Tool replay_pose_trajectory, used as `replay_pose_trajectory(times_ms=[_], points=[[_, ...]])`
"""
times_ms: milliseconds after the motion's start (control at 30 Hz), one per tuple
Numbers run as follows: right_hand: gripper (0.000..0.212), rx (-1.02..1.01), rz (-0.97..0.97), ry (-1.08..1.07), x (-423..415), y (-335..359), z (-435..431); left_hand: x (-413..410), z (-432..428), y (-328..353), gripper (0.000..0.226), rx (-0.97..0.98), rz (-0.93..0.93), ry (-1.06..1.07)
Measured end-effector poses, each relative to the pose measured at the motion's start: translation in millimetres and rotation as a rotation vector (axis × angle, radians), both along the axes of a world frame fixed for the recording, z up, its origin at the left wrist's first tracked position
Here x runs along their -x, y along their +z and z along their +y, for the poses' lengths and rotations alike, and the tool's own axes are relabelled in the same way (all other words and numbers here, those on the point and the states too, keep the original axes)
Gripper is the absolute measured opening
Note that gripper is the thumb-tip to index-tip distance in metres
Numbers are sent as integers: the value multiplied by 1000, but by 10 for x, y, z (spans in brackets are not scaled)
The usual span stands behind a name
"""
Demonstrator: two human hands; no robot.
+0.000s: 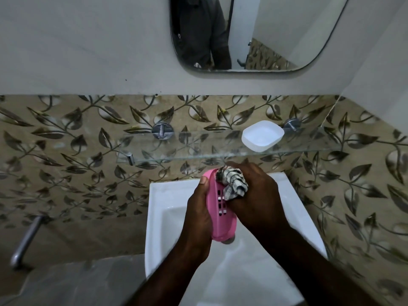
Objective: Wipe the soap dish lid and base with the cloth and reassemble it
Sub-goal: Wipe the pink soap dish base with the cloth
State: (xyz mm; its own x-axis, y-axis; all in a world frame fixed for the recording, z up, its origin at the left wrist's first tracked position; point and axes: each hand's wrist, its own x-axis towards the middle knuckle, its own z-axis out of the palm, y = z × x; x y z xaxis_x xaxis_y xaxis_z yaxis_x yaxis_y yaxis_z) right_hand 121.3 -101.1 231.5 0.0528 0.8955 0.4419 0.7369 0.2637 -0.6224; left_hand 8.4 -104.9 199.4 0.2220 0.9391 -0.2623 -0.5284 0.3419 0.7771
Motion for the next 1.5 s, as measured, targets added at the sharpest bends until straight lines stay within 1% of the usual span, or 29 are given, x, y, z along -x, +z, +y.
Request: replay_pose_trajectory(times_ms=[100,200,233,300,367,400,433,500,533,600,667,733,800,833,900,933,967,1067,1167,1233,1267,1300,1333,1367,1400,1500], points=[[28,123,157,-44,-5,-21,5,-6,-50,5,40,8,80,5],[20,106,264,-34,4,24,-9,-18,-36,14,41,-7,93,4],[22,62,248,2,10,46,-19,-5,-21,45,41,-9,83,-1],[33,-31,120,151,9,57,-53,14,27,95,44,1,35,-27],[35,-63,-53,285,27,44,-96,54,28,125,59,13,-3,-90],[34,-69,-107,320,13,25,-90,67,21,131,65,22,-15,-101],[33,-84,-137,339,-13,16,-62,61,17,132,61,29,-21,-96],[28,-128,-187,320,-64,28,24,33,28,131,43,18,-22,-46],[28,-136,-194,294,-93,46,68,17,35,148,40,7,5,-16],[32,-101,-142,243,-118,90,128,10,37,152,39,-21,59,20],[31,-63,-52,161,-86,90,112,16,47,126,38,-66,85,49],[31,21,96,79,-73,44,99,24,54,81,40,-111,114,68],[24,168,266,69,-78,19,115,25,45,28,40,-148,143,89],[18,216,308,64,-80,0,126,25,43,12,41,-165,158,91],[6,247,315,37,-68,-5,121,13,38,10,42,-185,152,101],[4,254,314,31,-58,1,104,7,28,-6,42,-187,141,104],[3,264,309,23,-49,3,84,-1,19,-18,42,-184,133,108],[12,311,270,-25,-54,-40,-2,-8,-2,-20,47,-157,116,107],[5,386,291,-14,-46,-105,-103,21,32,-25,46,-132,124,137],[15,462,371,19,-19,-115,-178,47,81,-19,46,-124,142,180],[20,516,454,50,4,-114,-220,58,97,-10,49,-127,145,198],[19,572,536,87,26,-105,-255,69,114,-5,51,-133,147,218],[13,610,611,121,43,-88,-283,77,123,2,52,-135,149,235],[5,631,650,139,45,-73,-308,82,127,7,52,-131,142,243],[2,640,689,143,42,-57,-323,87,131,4,49,-127,132,240],[9,651,714,154,37,-54,-353,95,132,-9,45,-109,93,238]])
